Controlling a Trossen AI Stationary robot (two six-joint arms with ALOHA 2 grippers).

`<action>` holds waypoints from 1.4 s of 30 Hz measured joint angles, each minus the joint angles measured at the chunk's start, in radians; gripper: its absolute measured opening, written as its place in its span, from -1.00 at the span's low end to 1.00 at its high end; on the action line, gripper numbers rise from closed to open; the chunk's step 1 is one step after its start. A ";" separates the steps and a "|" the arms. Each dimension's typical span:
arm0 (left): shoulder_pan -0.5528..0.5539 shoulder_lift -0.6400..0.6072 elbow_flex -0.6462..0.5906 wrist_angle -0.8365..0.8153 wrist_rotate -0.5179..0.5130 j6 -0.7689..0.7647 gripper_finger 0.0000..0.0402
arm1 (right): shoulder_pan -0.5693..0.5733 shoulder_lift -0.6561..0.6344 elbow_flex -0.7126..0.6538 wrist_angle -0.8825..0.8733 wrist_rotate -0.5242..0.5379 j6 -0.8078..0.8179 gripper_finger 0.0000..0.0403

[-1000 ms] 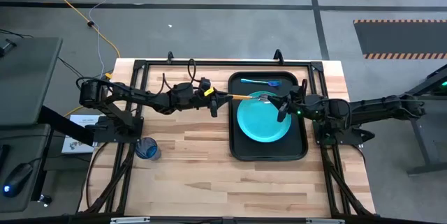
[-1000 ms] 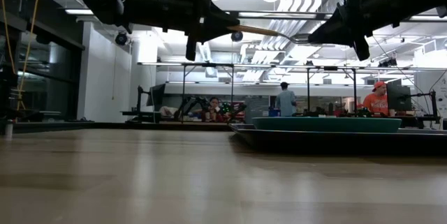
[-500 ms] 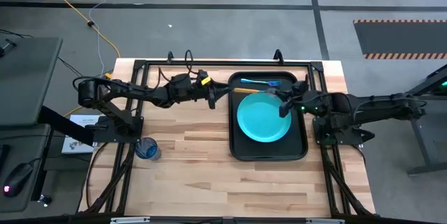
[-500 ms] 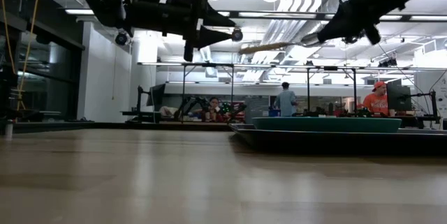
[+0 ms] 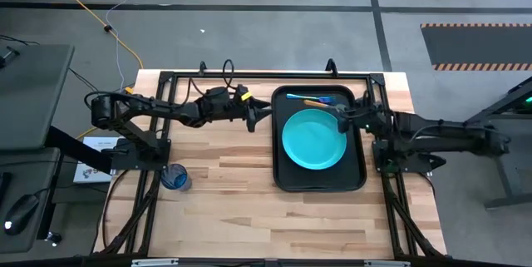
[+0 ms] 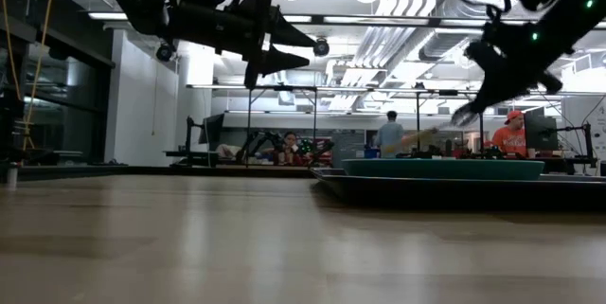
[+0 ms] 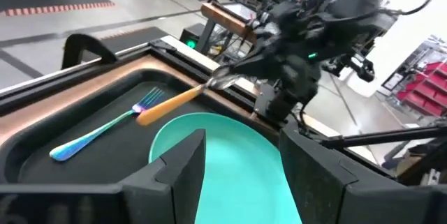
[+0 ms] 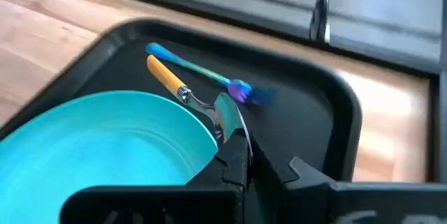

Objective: Pick and place plate/cup/fork/spoon on tray
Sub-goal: Put the yellow spoon on the black serving tray to the left side of the blue plate

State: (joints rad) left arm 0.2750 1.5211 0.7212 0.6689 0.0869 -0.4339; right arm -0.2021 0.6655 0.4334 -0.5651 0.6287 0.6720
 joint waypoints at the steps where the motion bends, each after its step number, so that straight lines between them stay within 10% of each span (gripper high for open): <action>1: -0.004 0.000 0.000 0.008 0.000 0.001 -0.14 | -0.033 -0.004 -0.016 0.024 -0.031 -0.017 -1.00; 18: -0.023 0.000 0.000 0.010 0.000 -0.003 -0.14 | -0.504 0.210 -0.070 0.405 -0.586 -0.268 -1.00; 42: -0.023 0.001 0.000 0.008 -0.001 -0.001 -0.14 | -0.597 0.524 -0.070 0.548 -0.791 -0.371 -1.00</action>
State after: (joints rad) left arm 0.2523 1.5223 0.7212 0.6765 0.0864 -0.4347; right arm -0.7990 1.1896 0.3637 -0.0174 -0.1627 0.3009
